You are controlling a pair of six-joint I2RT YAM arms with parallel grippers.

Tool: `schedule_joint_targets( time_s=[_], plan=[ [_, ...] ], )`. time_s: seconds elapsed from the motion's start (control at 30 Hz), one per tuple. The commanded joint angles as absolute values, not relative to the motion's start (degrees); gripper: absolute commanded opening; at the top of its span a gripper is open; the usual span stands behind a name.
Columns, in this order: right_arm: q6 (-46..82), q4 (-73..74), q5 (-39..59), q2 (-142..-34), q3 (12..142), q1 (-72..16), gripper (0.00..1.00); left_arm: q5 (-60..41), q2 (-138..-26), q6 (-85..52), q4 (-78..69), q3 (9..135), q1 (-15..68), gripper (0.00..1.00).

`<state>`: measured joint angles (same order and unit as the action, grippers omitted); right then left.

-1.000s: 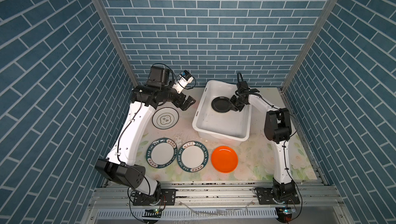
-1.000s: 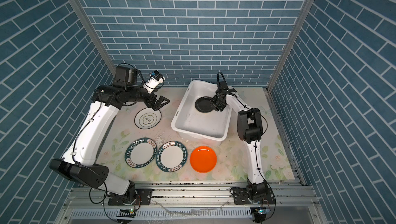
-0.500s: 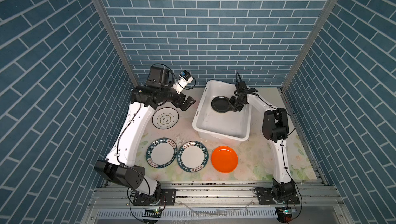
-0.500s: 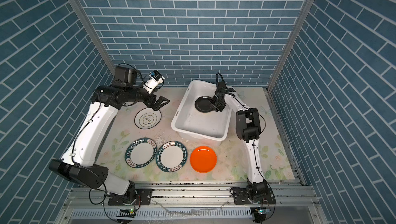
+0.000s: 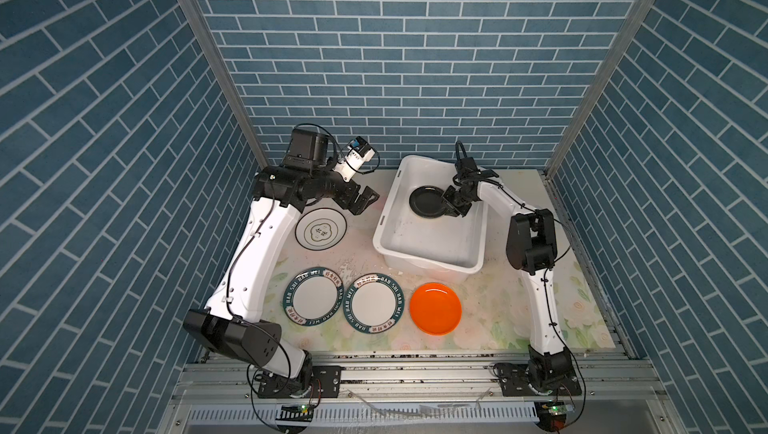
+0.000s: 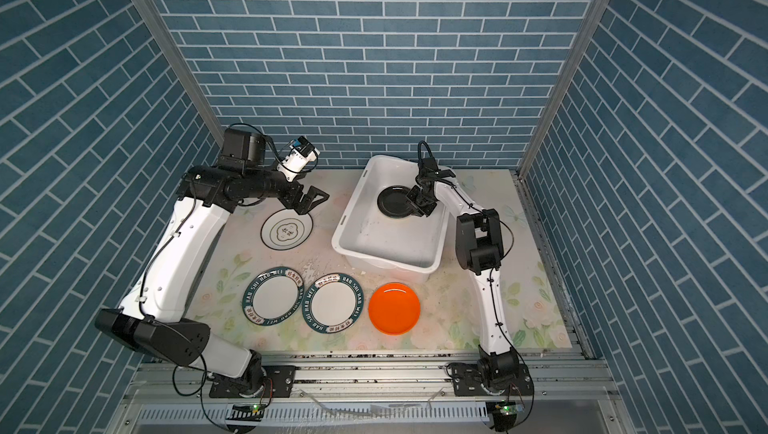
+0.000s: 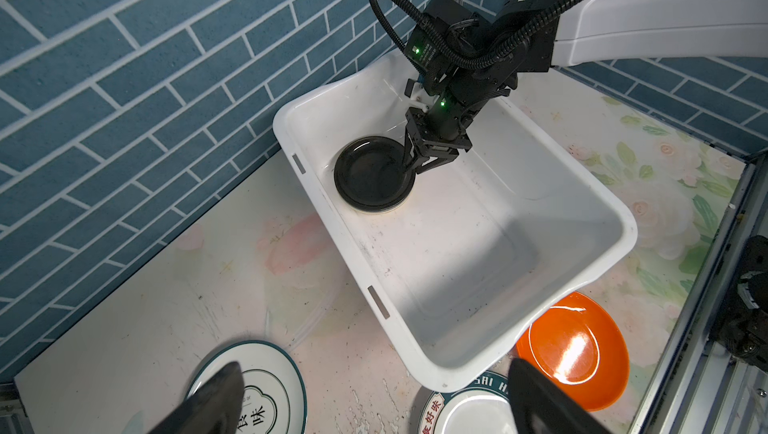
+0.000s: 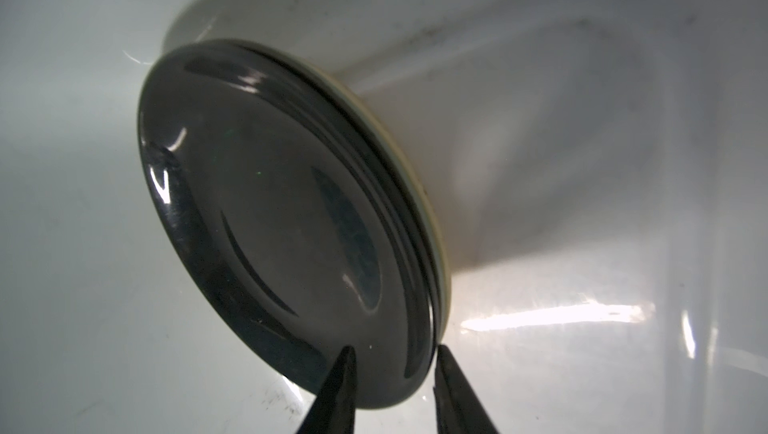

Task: Place the plates into the plastic bin on the countertop
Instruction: 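Open the right gripper and raise it out of the bin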

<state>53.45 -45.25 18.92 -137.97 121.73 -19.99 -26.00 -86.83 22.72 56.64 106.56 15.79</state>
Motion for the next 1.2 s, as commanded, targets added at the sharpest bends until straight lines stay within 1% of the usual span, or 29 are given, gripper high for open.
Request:
schedule_joint_targets(
  time_s=[0.0,0.1,0.23,0.43,0.63,0.83,0.97,1.17],
  plan=[
    [50.6,-47.8,16.6,-135.6,123.0,-20.4,0.33,-26.3,-85.8,22.6,56.2,106.2,16.2,1.00],
    [49.3,-47.8,14.7,-132.7,123.1,-20.3,0.33,-26.2,-85.9,22.9,56.2,106.3,16.2,1.00],
    [47.1,-46.7,14.5,-128.4,123.0,-20.3,0.32,-26.2,-85.8,23.6,56.3,106.5,16.1,1.00],
    [43.1,-41.6,12.7,-115.4,116.3,-20.3,0.34,-26.1,-85.7,25.3,57.0,106.5,16.1,0.99],
    [37.9,-36.9,10.8,-99.7,104.7,-20.0,0.35,-27.2,-84.5,27.5,56.2,103.4,16.1,1.00],
    [35.9,-32.0,10.7,-81.3,87.0,-19.4,0.37,-28.8,-86.0,29.1,58.0,105.4,16.2,1.00],
    [36.0,-34.4,13.0,-71.3,78.9,-18.7,0.36,-31.5,-87.1,30.0,59.4,106.4,16.9,1.00],
    [38.2,-38.9,16.5,-58.4,70.7,-18.5,0.35,-32.8,-89.4,30.4,61.4,108.6,18.4,1.00]
  ],
)
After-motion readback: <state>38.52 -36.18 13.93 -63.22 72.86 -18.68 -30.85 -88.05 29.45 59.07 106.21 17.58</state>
